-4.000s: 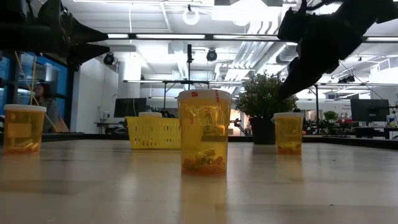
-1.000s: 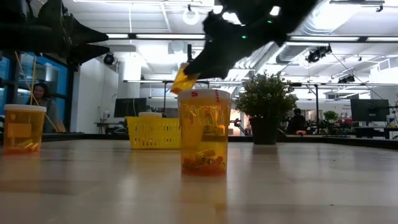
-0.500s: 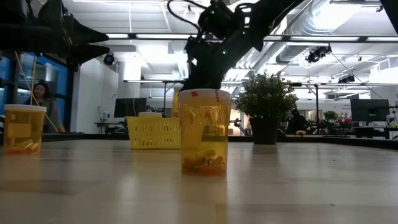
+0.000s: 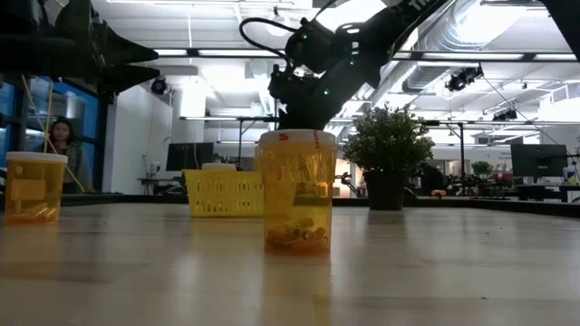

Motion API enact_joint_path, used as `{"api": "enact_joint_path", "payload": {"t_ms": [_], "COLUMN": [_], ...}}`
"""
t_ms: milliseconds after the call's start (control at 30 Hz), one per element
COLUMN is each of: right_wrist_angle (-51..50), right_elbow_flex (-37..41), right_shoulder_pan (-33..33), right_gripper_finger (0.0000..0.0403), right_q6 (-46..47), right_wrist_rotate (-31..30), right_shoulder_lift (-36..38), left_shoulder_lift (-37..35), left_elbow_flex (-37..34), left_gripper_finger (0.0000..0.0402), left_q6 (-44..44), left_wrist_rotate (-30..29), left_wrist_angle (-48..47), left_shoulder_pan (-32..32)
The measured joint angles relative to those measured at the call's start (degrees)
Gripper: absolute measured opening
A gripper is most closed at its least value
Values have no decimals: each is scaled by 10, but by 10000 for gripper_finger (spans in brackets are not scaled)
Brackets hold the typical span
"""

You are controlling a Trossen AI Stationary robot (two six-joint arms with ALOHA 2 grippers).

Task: Pick and place pill bottles into a basket
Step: Put the orange pill bottle into the yellow bin

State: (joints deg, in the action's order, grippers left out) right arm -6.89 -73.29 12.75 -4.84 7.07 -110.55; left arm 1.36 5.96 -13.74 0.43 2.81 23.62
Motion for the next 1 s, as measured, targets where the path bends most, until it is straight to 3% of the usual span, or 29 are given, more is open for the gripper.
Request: {"api": "enact_joint_path", "payload": {"t_ms": [367,833,1000], "right_wrist_angle": [-1,-6,-128], "right_elbow_flex": [0,-1,-72], "right_shoulder_pan": [-2,-2,3], "right_gripper_finger": [212,272,273], "right_q6": [-1,11,50], "right_wrist_rotate": [-24,-24,-52], "right_shoulder_lift": [-1,-1,17], "left_shoulder_lift": [0,0,0], "left_elbow_flex": [0,0,0], "left_gripper_finger": [259,259,259], "left_q6": [0,0,0], "left_wrist_rotate": [0,0,0], "left_wrist_angle": [0,0,0], "left_shoulder_pan": [0,0,0]}}
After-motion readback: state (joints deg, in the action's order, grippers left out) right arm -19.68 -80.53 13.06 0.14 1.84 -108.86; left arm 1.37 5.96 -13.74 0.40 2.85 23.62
